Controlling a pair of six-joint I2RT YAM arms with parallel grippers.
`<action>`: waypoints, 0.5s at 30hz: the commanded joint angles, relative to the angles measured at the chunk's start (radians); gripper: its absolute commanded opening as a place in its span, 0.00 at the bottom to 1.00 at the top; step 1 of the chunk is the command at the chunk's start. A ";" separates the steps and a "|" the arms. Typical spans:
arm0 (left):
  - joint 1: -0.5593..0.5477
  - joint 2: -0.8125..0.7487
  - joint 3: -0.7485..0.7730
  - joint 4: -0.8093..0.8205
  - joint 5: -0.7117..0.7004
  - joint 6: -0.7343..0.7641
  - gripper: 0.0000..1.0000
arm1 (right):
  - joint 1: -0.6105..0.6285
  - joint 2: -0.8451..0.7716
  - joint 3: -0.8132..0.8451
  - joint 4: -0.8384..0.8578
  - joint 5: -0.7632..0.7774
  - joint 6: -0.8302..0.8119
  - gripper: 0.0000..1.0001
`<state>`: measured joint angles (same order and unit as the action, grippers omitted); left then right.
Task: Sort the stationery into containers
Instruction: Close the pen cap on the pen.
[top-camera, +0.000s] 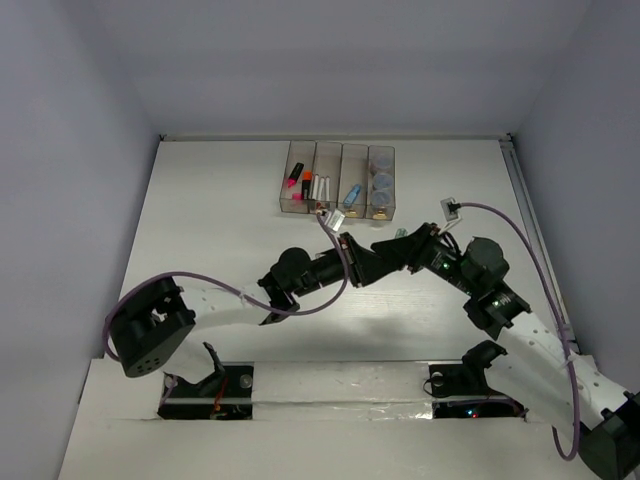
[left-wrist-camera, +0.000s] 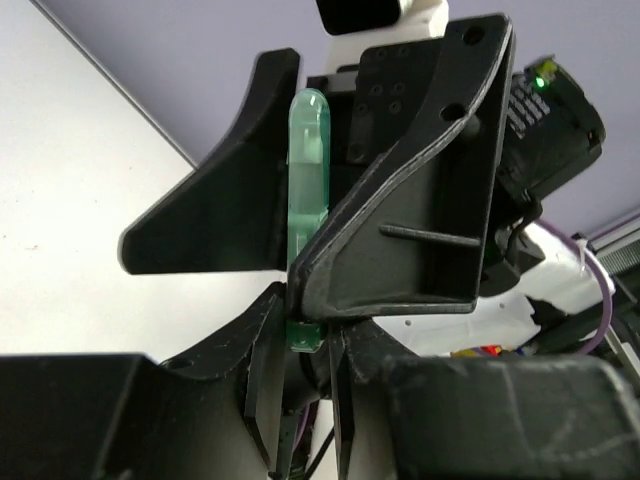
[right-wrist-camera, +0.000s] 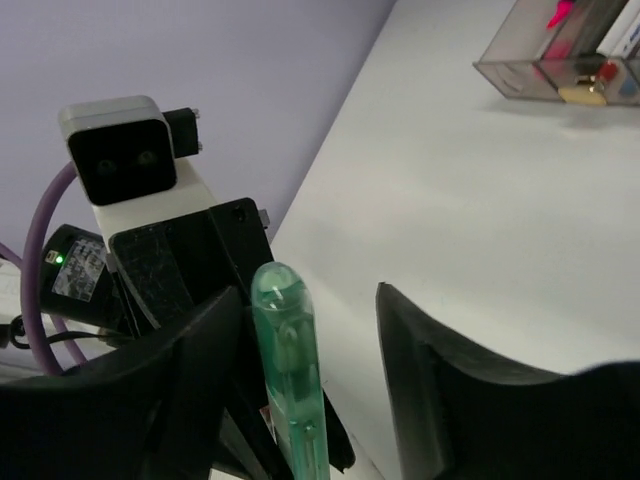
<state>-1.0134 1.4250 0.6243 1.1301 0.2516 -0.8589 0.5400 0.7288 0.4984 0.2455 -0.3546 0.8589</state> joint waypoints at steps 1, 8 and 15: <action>0.012 -0.071 -0.023 0.514 -0.075 0.009 0.00 | 0.044 0.032 0.060 -0.158 -0.061 -0.061 0.71; 0.021 -0.070 -0.135 0.605 -0.051 0.008 0.00 | 0.044 0.080 0.203 -0.198 0.029 -0.081 1.00; 0.048 -0.155 -0.182 0.557 -0.026 0.031 0.00 | 0.044 0.101 0.250 -0.163 0.051 -0.090 1.00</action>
<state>-0.9794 1.3403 0.4511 1.2518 0.2096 -0.8528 0.5774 0.8371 0.6930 0.0597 -0.3275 0.7963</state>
